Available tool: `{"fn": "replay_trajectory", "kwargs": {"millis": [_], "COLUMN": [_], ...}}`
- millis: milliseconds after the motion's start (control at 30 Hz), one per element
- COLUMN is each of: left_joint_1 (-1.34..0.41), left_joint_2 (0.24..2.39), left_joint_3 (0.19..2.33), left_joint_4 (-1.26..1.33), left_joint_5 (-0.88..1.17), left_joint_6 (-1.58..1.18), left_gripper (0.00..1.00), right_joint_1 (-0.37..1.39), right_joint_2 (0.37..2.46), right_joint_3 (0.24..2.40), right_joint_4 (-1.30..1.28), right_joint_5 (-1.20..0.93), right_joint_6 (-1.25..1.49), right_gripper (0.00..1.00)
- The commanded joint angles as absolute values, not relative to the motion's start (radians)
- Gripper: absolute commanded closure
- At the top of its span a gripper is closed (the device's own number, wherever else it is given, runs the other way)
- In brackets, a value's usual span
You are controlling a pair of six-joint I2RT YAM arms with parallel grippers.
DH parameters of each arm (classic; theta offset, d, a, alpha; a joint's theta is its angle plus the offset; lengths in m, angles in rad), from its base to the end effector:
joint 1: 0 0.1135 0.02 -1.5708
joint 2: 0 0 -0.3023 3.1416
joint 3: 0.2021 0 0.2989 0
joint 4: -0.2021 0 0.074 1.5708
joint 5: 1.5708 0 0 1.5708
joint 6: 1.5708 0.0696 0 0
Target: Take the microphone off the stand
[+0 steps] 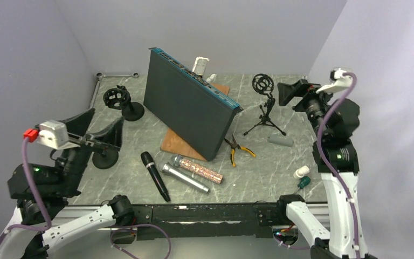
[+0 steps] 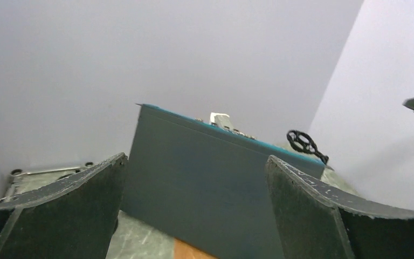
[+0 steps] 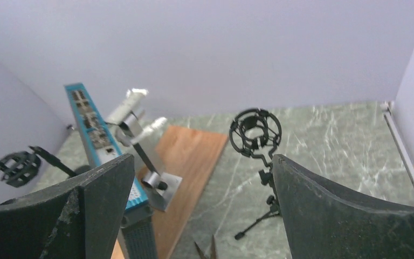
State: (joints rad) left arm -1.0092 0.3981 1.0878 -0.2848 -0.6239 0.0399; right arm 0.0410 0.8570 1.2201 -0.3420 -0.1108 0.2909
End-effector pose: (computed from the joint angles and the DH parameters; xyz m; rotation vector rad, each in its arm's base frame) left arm 0.0605 -0.0198 0.5147 0.0877 1.2564 -0.4766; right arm 0.2171 0.0166 0.5051 0.1066 1.5565 0.3480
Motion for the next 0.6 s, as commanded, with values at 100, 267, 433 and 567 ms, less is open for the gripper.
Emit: {"fn": "replay_trajectory", "kwargs": {"millis": [100,267,433,567], "left_joint_1": [-1.006,-1.006,-1.006,-1.006], "left_joint_2": [0.352,0.345,0.358,0.4], "left_joint_3": [1.146,1.174,1.188,1.225], "left_joint_4": [-0.198,-0.224,-0.217,-0.196], "left_joint_5": [-0.719,-0.719,-0.71,-0.729], "left_joint_6": [0.187,0.156,0.145,0.175], "left_gripper": [0.01,0.01,0.01,0.01], "right_joint_1": [0.044,0.044,0.044,0.043], "right_joint_2": [0.729,0.706,0.707,0.718], "right_joint_3": [1.253,1.267,1.281,1.293], "right_joint_4": [-0.279,-0.301,-0.315,-0.297], "right_joint_5": [-0.088,0.022,0.07,0.103], "right_joint_6": [0.328,0.344,0.343,0.321], "right_gripper": [0.0,0.0,0.0,0.0]}}
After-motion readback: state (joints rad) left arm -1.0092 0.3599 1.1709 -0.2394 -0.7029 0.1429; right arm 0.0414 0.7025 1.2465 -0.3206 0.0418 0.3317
